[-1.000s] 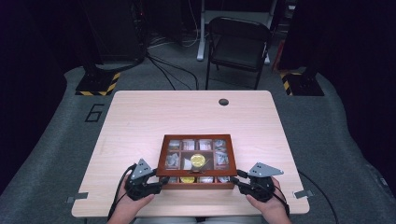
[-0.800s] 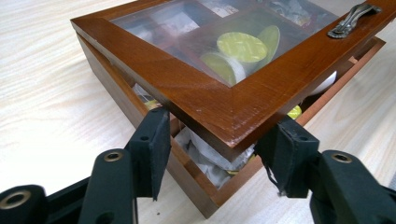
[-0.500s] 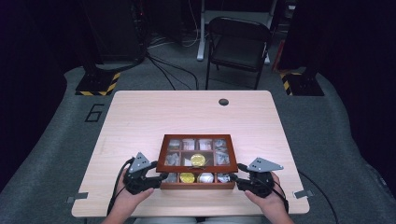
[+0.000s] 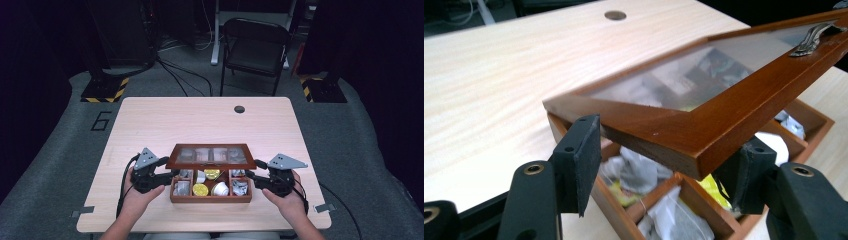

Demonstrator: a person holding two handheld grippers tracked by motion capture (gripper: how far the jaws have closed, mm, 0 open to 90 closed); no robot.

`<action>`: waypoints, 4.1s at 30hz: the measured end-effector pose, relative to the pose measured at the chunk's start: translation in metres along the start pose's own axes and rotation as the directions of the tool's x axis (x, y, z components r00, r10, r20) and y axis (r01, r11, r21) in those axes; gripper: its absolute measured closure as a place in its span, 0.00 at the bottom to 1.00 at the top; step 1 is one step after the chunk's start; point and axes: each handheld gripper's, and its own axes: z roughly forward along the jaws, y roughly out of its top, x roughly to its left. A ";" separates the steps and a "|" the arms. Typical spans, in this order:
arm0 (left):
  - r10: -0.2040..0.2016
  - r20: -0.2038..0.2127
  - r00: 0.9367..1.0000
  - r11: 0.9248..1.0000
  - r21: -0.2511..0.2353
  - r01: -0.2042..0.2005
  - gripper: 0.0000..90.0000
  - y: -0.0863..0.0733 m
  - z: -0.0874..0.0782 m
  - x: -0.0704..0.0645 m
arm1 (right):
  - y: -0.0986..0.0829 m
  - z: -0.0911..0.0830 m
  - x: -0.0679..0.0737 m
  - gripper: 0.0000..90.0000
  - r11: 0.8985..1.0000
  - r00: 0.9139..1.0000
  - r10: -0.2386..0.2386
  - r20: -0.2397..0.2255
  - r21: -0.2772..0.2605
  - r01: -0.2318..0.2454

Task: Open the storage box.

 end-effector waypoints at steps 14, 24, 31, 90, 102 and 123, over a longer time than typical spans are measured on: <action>-0.021 -0.011 1.000 0.998 -0.059 0.020 0.44 0.027 0.007 0.012 | 0.029 0.011 -0.016 0.53 0.998 0.999 0.036 0.007 -0.049 -0.036; -0.057 0.001 0.998 0.997 -0.053 0.057 0.44 0.033 0.021 0.027 | 0.044 0.024 -0.025 0.52 0.999 0.999 0.037 0.027 -0.037 -0.036; -0.072 -0.017 0.997 0.996 -0.062 0.071 0.38 0.036 0.036 0.032 | 0.045 0.038 -0.033 0.49 0.996 0.996 0.083 0.040 -0.031 -0.082; -0.158 -0.025 0.987 0.981 -0.118 0.154 0.28 0.030 0.093 0.052 | 0.035 0.099 -0.058 0.42 0.992 0.987 0.129 0.099 -0.019 -0.127; -0.162 -0.013 0.987 0.981 -0.111 0.160 0.29 0.026 0.102 0.058 | 0.031 0.107 -0.062 0.42 0.991 0.986 0.135 0.099 -0.024 -0.133; -0.169 -0.014 0.986 0.983 -0.068 0.168 0.29 0.018 0.120 0.064 | 0.023 0.127 -0.067 0.40 0.991 0.987 0.127 0.101 0.034 -0.131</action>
